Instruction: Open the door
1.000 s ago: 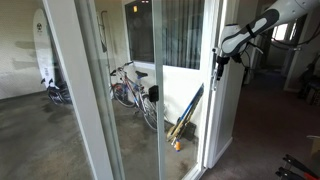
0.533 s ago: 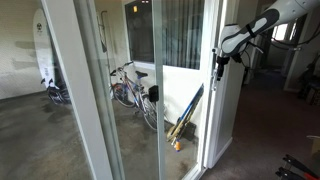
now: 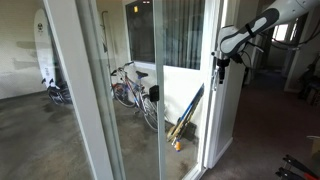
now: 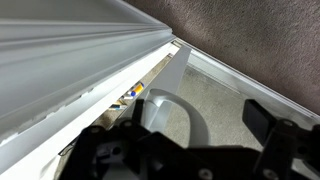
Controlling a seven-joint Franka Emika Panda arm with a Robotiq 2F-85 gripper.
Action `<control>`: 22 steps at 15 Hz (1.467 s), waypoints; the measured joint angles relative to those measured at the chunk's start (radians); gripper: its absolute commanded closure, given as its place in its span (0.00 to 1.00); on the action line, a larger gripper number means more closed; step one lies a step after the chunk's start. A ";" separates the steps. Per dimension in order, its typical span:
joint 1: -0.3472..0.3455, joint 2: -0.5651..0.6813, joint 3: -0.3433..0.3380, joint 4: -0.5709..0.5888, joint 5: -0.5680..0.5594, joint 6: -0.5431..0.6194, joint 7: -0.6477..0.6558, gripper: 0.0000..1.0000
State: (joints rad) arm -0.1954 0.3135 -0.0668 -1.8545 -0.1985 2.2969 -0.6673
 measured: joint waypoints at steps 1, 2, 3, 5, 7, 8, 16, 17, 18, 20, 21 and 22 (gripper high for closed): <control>0.000 0.001 0.000 0.000 0.000 0.000 0.000 0.00; 0.000 0.001 0.000 0.000 0.000 0.000 0.000 0.00; 0.000 0.001 0.000 0.000 0.000 0.000 0.000 0.00; 0.000 0.001 0.000 0.000 0.000 0.000 0.000 0.00; 0.000 0.001 -0.001 0.000 0.000 -0.001 0.000 0.00; 0.001 0.001 -0.001 0.000 0.000 0.000 0.000 0.00; 0.007 -0.086 -0.030 -0.094 -0.019 0.225 0.167 0.00; 0.009 -0.090 -0.031 -0.102 -0.028 0.246 0.190 0.00; 0.012 -0.092 -0.034 -0.109 -0.039 0.267 0.211 0.00; 0.019 -0.092 -0.040 -0.117 -0.063 0.297 0.249 0.00; 0.021 -0.092 -0.042 -0.118 -0.071 0.306 0.260 0.00; 0.021 -0.092 -0.041 -0.118 -0.071 0.310 0.262 0.00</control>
State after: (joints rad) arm -0.1742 0.2215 -0.1080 -1.9724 -0.2697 2.6067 -0.4057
